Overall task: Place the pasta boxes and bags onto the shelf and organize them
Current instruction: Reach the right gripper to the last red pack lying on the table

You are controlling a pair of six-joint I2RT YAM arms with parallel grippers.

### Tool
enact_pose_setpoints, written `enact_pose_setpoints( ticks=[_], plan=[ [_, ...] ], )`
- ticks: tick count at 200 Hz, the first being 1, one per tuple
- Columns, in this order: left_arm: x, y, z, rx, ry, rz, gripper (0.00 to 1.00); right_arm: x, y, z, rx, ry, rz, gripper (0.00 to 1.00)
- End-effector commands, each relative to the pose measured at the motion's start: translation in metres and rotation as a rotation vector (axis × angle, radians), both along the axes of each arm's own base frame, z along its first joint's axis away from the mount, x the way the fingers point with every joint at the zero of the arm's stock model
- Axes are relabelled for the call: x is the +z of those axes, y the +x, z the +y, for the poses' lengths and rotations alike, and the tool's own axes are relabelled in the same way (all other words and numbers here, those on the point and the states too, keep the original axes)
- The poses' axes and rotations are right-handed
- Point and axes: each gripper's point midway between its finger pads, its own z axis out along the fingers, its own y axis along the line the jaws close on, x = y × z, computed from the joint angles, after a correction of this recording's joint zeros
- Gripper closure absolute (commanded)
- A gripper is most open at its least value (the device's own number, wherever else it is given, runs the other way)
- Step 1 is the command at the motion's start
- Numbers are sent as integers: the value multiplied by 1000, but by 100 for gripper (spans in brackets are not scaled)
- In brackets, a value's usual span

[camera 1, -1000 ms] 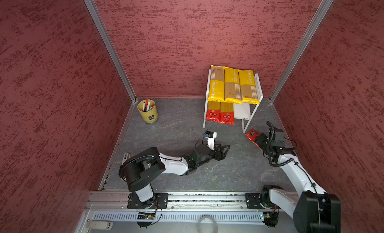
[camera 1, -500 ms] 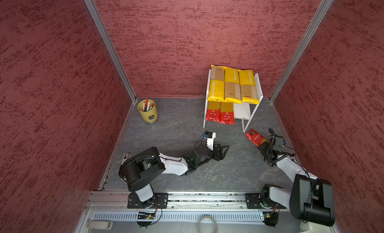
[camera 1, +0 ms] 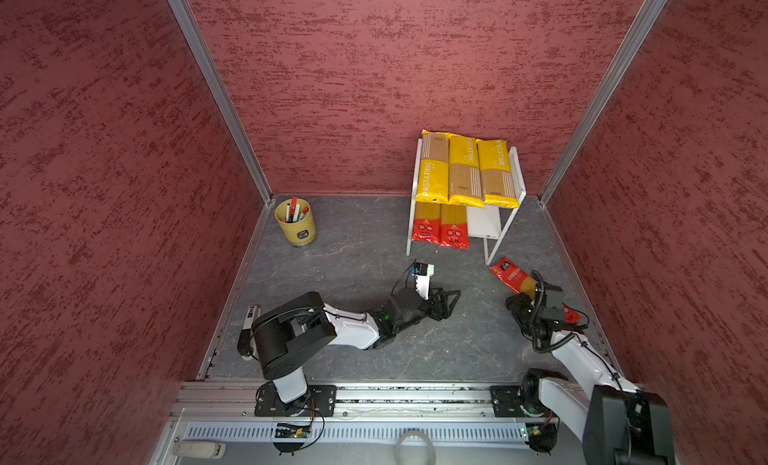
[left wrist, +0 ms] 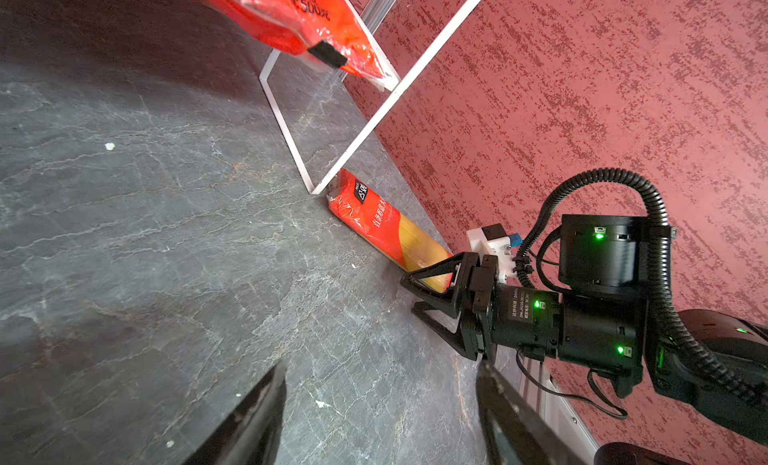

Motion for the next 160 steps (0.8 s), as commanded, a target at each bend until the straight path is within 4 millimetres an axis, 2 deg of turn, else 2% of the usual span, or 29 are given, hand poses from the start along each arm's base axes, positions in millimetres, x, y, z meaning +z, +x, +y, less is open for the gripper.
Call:
enact_pose_setpoints(
  ticks=[1,37,51,71,92,121,142,160],
  plan=[
    [10,3,-8,-13,-36,-10,28,13,2,1,-10,4,2,40],
    [4,1,-9,-17,-28,5,28,55,28,-23,-37,-112,-59,37],
    [1,1,-10,-18,-29,14,28,63,39,-38,-72,-146,-60,36],
    [1,-2,-11,-24,-36,22,28,69,52,-69,-166,-211,-61,34],
    [0,-4,-11,-28,-32,27,28,60,57,-104,-298,-248,-31,31],
    [-4,-4,-8,-21,-19,41,28,41,61,-121,-316,-273,22,31],
    [-10,-4,-4,-6,-13,53,28,27,51,-108,-267,-244,28,34],
    [-13,-3,-3,-2,-20,64,28,8,29,-91,-246,-184,55,35]
  ],
)
